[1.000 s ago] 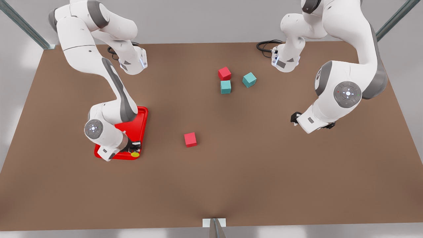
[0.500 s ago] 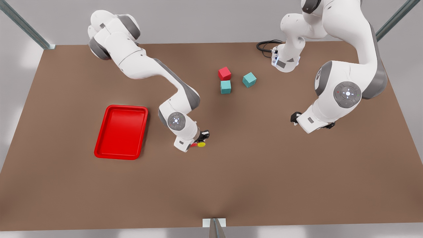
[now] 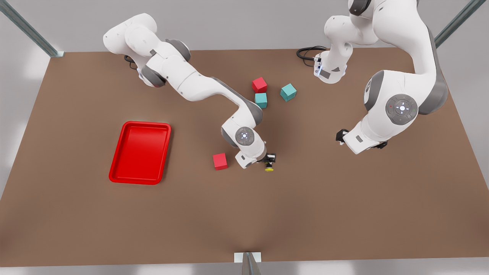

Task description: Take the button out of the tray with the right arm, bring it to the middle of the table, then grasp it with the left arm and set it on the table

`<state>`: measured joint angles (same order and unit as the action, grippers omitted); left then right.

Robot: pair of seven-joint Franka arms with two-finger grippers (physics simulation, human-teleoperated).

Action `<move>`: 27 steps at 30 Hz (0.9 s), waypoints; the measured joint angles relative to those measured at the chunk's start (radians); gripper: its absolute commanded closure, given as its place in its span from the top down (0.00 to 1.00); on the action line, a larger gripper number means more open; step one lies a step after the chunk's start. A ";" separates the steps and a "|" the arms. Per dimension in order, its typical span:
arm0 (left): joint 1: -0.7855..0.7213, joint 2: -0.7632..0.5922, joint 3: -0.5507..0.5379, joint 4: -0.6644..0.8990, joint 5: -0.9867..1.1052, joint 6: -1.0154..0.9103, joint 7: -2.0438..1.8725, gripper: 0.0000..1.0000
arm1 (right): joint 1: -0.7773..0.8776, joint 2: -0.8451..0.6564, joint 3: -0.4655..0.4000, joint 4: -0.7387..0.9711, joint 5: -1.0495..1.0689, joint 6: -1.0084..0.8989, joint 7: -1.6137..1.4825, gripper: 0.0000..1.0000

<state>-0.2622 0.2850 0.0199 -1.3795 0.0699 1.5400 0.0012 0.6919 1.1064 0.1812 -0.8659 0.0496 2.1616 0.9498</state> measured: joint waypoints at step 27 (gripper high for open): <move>-0.196 0.402 -0.239 -0.215 -0.021 0.727 -0.684 1.00 | -0.672 -0.782 -0.014 -0.477 -0.193 -0.592 -0.541 1.00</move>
<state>-0.4578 0.6874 -0.2193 -1.5943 0.0485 2.2672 -0.6827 0.0198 0.3247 0.1673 -1.3432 -0.1431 1.5694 0.4087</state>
